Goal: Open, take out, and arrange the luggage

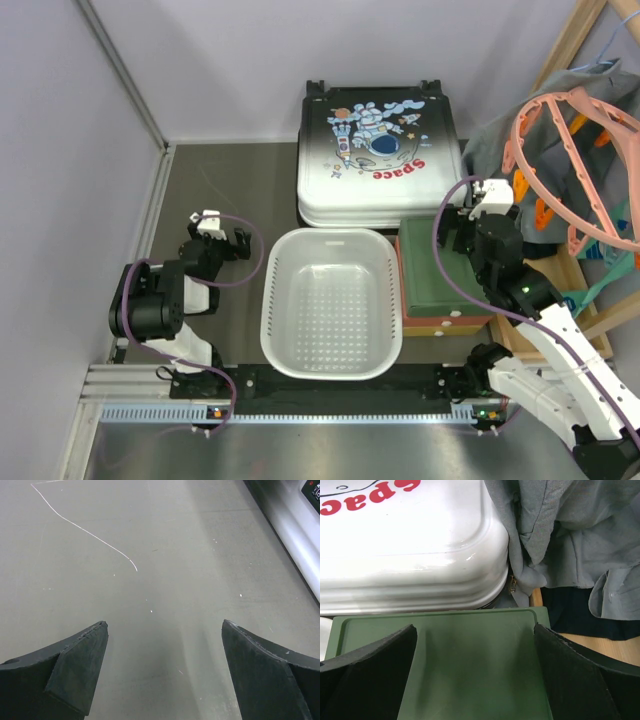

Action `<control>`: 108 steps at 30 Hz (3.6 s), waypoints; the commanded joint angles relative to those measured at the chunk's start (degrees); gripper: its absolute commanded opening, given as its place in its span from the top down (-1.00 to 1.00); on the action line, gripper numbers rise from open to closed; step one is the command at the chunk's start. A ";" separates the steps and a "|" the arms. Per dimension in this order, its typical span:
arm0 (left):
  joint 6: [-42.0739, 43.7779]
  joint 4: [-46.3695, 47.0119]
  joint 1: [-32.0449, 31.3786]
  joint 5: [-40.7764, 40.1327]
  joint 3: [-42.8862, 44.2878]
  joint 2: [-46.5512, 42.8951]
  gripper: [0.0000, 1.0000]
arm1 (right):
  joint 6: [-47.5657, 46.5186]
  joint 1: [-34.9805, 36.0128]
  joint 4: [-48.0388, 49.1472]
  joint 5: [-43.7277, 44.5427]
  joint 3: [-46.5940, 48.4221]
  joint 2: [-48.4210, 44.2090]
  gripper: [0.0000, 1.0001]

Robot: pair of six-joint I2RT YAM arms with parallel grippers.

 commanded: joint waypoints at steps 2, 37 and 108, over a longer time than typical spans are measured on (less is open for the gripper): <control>-0.19 4.03 -0.12 0.56 0.01 -0.23 -0.99 | -0.70 -0.75 2.26 0.85 -0.25 -1.02 -0.98; 8.06 -101.60 -14.33 17.28 40.35 -27.02 -0.44 | -1.41 -0.75 -2.22 -8.37 5.38 1.01 -0.97; 27.23 -84.82 12.81 -22.38 101.58 34.91 1.00 | -4.22 -0.75 -2.31 -7.76 5.99 0.30 -0.97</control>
